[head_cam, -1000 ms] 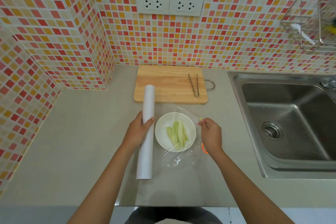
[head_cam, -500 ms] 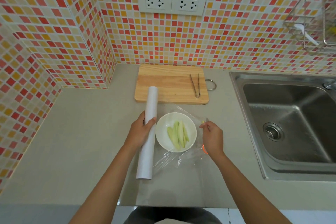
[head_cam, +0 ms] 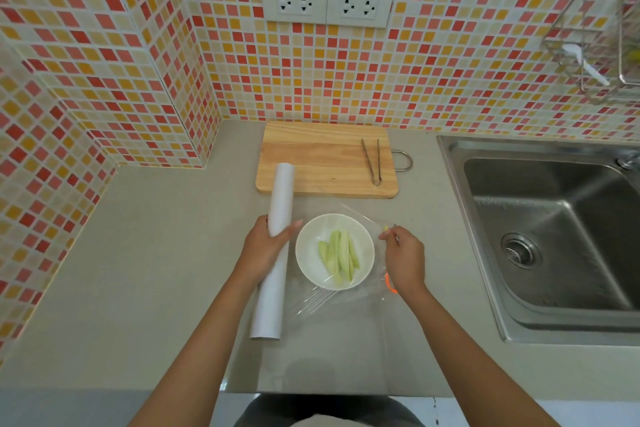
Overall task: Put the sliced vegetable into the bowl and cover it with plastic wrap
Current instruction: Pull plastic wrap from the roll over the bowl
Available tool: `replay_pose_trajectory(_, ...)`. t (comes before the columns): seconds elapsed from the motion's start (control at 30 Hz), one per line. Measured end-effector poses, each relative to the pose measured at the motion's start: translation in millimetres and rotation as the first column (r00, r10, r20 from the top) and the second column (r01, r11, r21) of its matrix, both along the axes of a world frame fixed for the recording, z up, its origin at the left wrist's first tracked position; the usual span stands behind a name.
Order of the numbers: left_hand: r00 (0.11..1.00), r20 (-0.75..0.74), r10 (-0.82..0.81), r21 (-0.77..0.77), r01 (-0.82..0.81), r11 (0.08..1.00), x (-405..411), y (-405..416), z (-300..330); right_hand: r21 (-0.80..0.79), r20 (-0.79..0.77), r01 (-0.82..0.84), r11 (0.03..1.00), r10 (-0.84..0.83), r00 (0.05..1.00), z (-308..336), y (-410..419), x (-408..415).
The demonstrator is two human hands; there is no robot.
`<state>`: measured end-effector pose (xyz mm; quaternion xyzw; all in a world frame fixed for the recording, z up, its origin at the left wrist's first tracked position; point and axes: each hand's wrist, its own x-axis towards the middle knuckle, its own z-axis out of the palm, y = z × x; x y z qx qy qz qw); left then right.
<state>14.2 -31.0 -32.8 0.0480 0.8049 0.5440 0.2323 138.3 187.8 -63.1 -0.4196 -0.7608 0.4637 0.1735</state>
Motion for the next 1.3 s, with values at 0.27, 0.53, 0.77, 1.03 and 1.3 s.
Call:
replay_pose_trajectory(0.27, 0.996, -0.090, 0.006, -0.026, -0.008, 1.000, 1, -1, -3, 0.027, 0.028, 0.006, 1.000, -0.007, 1.000, 5, 1, 1)
replay_pose_trajectory(0.53, 0.997, -0.065, -0.034, -0.056, 0.031, 0.998, -1, -6, -14, 0.068, 0.101, -0.021, 0.997, 0.014, 0.995, 0, 5, 4)
replay_pose_trajectory(0.77, 0.999, -0.027, -0.028, -0.019, 0.028, 0.999, -4, -8, -19, 0.090, 0.133, -0.035, 0.995, 0.023, 0.991, -5, 1, 4)
replay_pose_trajectory(1.03, 0.999, -0.036, 0.017, -0.059, -0.019, 0.998, -8, -14, -18, 0.131, 0.177, -0.058, 0.990, 0.035, 0.984, -9, -3, 7)
replay_pose_trajectory(1.3, 1.000, 0.014, -0.003, -0.001, 0.003, 1.000, -9, -17, -27, 0.174, 0.209, -0.064, 0.983, 0.027, 0.977, -12, -5, 7)
